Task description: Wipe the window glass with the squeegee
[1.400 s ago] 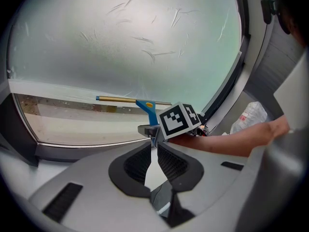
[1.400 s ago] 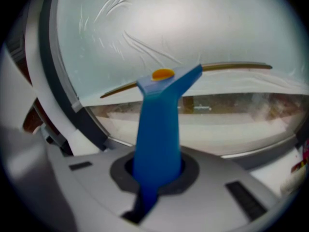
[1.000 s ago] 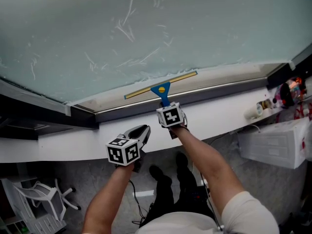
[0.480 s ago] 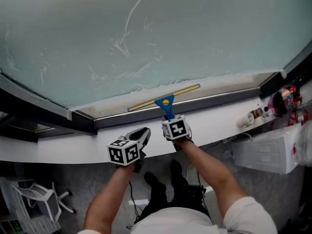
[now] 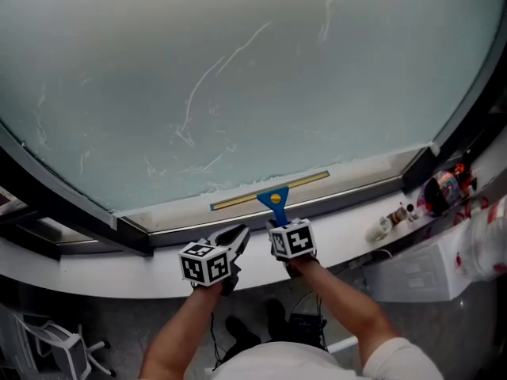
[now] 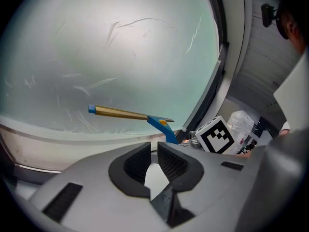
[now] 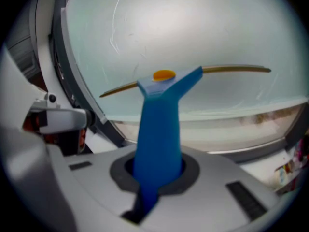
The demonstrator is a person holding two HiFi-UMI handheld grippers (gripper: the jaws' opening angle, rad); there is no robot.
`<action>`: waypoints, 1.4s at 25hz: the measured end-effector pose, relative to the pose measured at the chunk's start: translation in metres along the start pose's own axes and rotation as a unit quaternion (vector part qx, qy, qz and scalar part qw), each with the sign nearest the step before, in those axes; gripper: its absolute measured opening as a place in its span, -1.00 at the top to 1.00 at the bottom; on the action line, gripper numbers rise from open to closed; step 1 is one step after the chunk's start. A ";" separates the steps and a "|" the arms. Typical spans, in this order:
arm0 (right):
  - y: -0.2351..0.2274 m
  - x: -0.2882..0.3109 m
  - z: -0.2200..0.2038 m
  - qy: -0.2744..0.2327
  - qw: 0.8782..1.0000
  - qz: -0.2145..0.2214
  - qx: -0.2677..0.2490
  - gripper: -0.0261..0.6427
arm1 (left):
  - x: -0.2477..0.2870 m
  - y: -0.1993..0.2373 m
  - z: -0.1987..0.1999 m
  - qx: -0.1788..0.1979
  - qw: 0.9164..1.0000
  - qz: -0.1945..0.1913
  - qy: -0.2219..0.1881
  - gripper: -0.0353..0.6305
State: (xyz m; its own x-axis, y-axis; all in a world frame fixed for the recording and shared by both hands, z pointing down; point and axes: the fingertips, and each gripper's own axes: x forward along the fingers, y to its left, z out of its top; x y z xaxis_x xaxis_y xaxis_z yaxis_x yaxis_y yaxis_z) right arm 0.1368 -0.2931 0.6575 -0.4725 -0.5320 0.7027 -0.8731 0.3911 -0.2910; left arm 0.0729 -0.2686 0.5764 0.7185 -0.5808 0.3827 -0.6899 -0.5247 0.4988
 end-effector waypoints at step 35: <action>0.086 -0.239 0.091 -0.251 0.948 -0.133 -0.146 0.79 | -0.068 -0.225 0.154 -0.041 0.942 -0.305 -0.135 0.44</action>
State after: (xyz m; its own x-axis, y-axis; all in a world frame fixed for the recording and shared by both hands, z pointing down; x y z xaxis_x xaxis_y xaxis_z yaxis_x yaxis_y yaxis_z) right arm 0.1636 -0.2004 0.4048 -0.3029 -0.9022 0.3072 -0.9332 0.3462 0.0967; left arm 0.1662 -0.2069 0.3183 0.9224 -0.3299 -0.2007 -0.1393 -0.7690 0.6239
